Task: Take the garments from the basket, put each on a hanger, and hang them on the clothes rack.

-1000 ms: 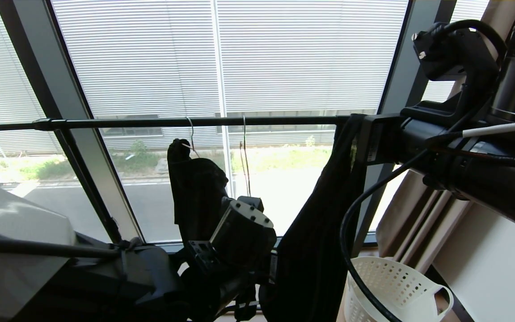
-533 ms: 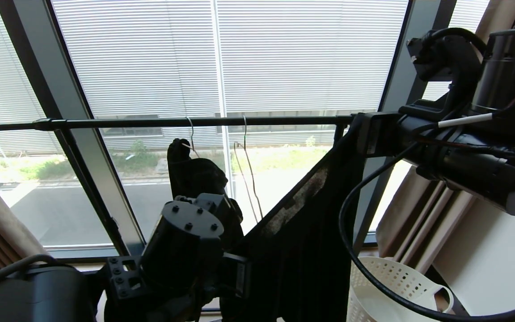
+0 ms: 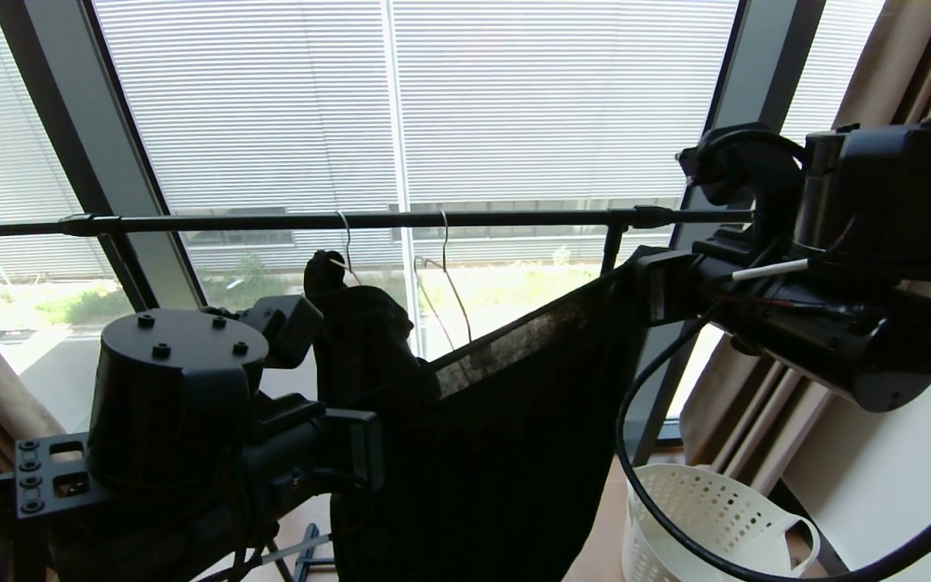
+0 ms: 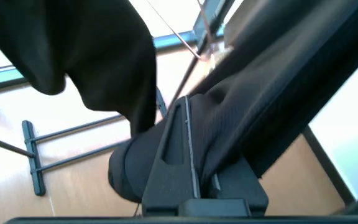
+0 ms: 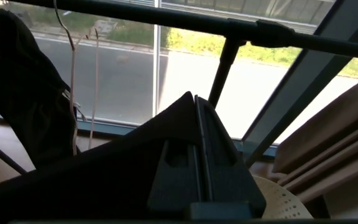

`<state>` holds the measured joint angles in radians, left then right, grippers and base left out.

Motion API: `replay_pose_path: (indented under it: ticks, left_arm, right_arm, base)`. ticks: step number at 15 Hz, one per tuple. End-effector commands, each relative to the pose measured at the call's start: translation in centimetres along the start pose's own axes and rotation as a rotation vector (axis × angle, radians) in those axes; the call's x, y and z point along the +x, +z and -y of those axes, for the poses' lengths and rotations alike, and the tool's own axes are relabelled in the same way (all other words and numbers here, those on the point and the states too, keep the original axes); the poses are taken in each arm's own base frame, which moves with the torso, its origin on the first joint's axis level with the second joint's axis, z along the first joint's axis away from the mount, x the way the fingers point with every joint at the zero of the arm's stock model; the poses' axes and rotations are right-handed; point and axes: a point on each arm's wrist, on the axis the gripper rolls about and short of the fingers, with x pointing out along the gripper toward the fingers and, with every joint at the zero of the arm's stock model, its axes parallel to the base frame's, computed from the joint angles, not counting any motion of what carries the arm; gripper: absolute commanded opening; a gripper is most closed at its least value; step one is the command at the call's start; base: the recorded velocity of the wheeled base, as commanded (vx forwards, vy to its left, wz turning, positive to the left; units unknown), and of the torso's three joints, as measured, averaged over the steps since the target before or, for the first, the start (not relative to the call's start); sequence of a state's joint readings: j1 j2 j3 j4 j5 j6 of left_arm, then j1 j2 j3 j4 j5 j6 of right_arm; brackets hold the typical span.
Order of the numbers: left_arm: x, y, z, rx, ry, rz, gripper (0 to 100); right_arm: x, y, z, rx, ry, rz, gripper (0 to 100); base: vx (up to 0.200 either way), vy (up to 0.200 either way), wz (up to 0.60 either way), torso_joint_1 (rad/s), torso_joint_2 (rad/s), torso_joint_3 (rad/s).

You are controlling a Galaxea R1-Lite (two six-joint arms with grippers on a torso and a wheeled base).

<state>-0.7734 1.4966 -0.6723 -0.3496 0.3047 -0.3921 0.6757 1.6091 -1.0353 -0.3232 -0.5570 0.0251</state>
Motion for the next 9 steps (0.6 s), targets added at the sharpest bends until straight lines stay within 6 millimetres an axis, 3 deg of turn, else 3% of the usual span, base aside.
replay_pose_path:
  ticks: [1, 4, 6, 9]
  left_arm:
    - [0.0, 1.5, -0.7, -0.026, 0.023, 0.048, 0]
    - [0.5, 1.9, -1.1, -0.017, 0.043, 0.047, 0]
    - [0.6, 1.9, -1.1, -0.014, 0.046, 0.045, 0]
    - [2.0, 3.7, -1.6, -0.01, 0.062, 0.073, 0]
  right_arm:
    - [-0.4, -1.4, -0.1, -0.072, 0.011, -0.038, 0]
    - [-2.2, -3.4, -1.3, -0.21, 0.083, -0.074, 0]
    - [-2.5, -3.6, -1.7, -0.226, 0.101, -0.079, 0]
    - [-3.6, -4.5, -1.6, -0.32, 0.146, -0.092, 0]
  base:
    - [0.0, 0.0, 0.0, 0.0, 0.0, 0.0]
    - [0.0, 0.0, 0.0, 0.0, 0.0, 0.0]
    - [0.0, 0.0, 0.0, 0.0, 0.0, 0.0]
    - [0.0, 0.0, 0.0, 0.0, 0.0, 0.0]
